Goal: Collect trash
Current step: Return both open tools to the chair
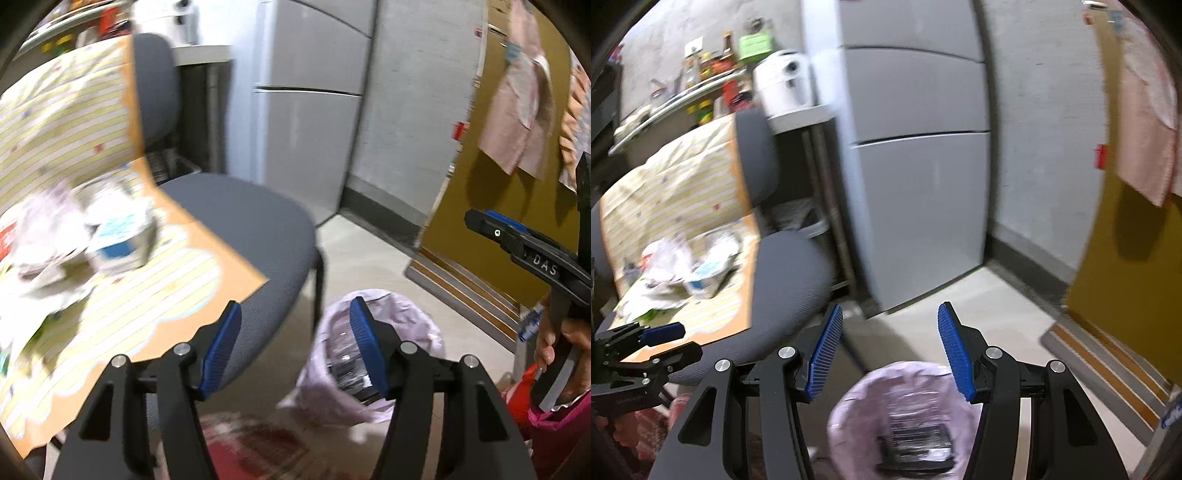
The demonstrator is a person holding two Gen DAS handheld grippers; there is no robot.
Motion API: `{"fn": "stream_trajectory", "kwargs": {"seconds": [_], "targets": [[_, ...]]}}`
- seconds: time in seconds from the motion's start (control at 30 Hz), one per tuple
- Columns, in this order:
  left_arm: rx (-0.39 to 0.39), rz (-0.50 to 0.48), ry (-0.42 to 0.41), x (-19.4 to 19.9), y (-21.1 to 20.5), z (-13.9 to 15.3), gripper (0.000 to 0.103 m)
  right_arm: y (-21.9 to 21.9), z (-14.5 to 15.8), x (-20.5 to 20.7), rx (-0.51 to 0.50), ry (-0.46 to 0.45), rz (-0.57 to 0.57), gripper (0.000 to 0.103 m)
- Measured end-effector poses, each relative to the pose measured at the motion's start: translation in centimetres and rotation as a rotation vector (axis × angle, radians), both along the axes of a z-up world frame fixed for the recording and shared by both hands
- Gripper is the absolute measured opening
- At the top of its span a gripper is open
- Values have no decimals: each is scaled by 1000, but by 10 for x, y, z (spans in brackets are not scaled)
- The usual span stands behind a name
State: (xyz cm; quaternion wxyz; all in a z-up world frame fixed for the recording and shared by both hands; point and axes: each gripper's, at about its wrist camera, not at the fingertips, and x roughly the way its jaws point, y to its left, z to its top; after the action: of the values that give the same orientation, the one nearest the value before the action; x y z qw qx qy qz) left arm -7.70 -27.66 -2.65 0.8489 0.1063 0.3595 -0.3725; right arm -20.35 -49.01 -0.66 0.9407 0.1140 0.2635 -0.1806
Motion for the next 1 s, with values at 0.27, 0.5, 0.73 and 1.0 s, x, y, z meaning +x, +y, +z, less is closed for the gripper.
{"fn": "stream_trajectory", "kwargs": {"seconds": [0.27,0.5,0.73,1.0], "targets": [[-8,171,-36,13,76,14,65,68,9,50,5,12,215,57],[40,373,-100,25,149,33,73,134,22,95,-28,20,410,63],[18,610,-77,49,239,34,72,185,32,123,-75,23,525,63],[-153,771,126,93,306,12,53,230,35,146,-135,35,610,63]]}}
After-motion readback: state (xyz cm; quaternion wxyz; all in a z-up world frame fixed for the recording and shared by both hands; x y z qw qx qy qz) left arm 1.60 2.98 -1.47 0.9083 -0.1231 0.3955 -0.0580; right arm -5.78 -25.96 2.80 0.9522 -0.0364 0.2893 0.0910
